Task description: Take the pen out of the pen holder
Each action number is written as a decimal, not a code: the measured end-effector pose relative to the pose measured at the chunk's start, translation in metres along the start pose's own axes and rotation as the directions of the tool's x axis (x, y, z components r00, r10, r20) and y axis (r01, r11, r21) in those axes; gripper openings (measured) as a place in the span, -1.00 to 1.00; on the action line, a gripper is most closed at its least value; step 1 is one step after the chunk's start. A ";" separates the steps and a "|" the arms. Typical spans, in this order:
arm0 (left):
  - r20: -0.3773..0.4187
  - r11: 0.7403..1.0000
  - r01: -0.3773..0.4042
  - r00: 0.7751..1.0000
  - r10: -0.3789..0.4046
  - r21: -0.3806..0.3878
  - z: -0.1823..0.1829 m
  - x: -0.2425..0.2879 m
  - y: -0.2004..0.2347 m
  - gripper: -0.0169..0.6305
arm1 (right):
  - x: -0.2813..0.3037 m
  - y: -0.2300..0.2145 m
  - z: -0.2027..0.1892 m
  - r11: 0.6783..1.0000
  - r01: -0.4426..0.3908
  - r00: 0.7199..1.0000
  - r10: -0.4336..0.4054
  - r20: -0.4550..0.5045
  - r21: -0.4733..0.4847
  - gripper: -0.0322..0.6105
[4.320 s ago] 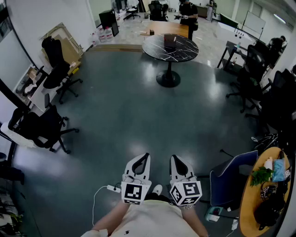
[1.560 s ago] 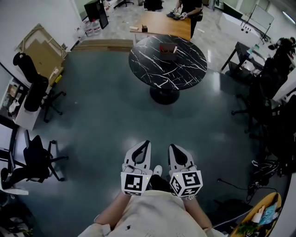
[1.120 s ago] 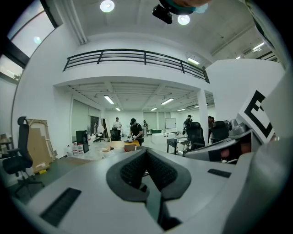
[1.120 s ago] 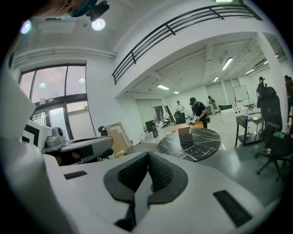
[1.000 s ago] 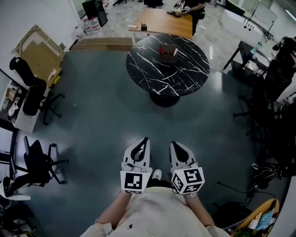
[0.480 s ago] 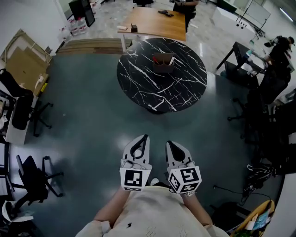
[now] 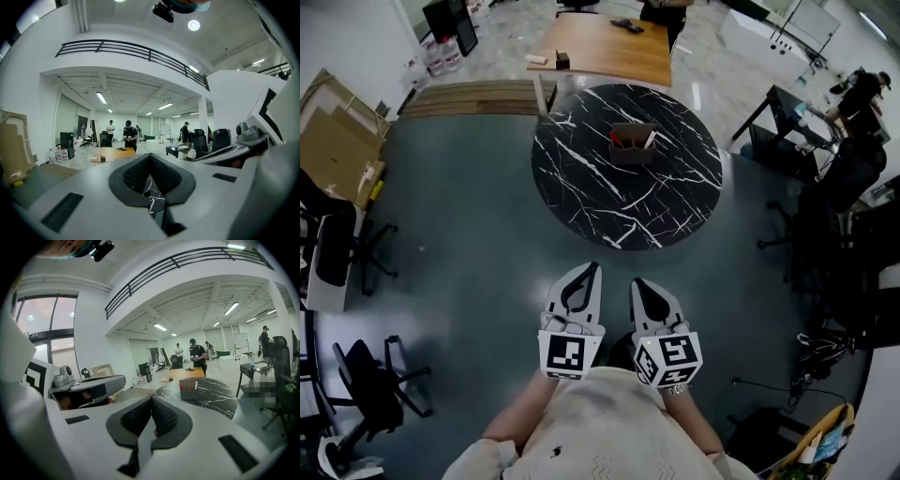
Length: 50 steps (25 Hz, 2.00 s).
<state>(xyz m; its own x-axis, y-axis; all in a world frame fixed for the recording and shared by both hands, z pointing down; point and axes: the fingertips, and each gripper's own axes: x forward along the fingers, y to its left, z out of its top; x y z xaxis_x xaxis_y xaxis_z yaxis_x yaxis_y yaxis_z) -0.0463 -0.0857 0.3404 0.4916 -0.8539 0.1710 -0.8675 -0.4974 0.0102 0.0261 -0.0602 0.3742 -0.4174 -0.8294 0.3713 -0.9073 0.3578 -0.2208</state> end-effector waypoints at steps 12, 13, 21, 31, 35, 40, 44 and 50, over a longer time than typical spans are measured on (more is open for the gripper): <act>0.051 1.000 0.005 0.999 -0.004 -0.012 0.010 0.055 0.040 -0.91 | 0.069 -0.022 0.025 1.000 0.016 1.000 -0.016 -0.001 0.000 -0.85; 0.043 1.000 -0.004 0.999 0.004 -0.017 0.009 0.061 0.047 -0.91 | 0.079 -0.024 0.028 1.000 0.013 1.000 -0.013 -0.001 0.000 -0.85; 0.070 0.996 -0.057 0.996 0.062 -0.072 0.021 0.134 0.100 -0.91 | 0.167 -0.049 0.059 1.000 -0.018 0.999 0.018 -0.029 -0.011 -0.85; -0.019 0.991 -0.101 0.995 0.100 -0.087 -0.005 0.245 0.149 -0.92 | 0.277 -0.122 0.075 0.997 -0.040 0.989 0.030 -0.146 -0.062 -0.85; -0.047 0.985 -0.133 0.991 0.128 -0.113 -0.010 0.278 0.164 -0.92 | 0.323 -0.148 0.070 0.997 -0.031 0.978 0.016 -0.210 -0.068 -0.85; -0.100 0.983 -0.153 0.985 0.143 -0.101 -0.025 0.309 0.182 -0.92 | 0.379 -0.175 0.061 0.994 -0.026 0.960 -0.005 -0.281 -0.104 -0.85; -0.139 0.977 -0.176 0.977 0.159 -0.120 -0.037 0.331 0.195 -0.92 | 0.418 -0.195 0.054 0.994 0.007 0.941 -0.042 -0.337 -0.105 -0.85; -0.233 0.995 -0.089 0.968 0.096 0.044 -0.050 0.359 0.204 -0.92 | 0.471 -0.216 0.033 0.991 0.028 0.903 -0.080 -0.422 -0.128 -0.84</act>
<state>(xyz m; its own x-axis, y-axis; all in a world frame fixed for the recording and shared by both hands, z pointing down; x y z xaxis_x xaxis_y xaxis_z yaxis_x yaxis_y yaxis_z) -0.0503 -0.4858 0.4531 0.3743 -0.8386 0.3958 -0.9033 -0.4261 -0.0486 0.0275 -0.5424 0.5673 -0.3255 -0.5967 0.7335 -0.9177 0.3861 -0.0931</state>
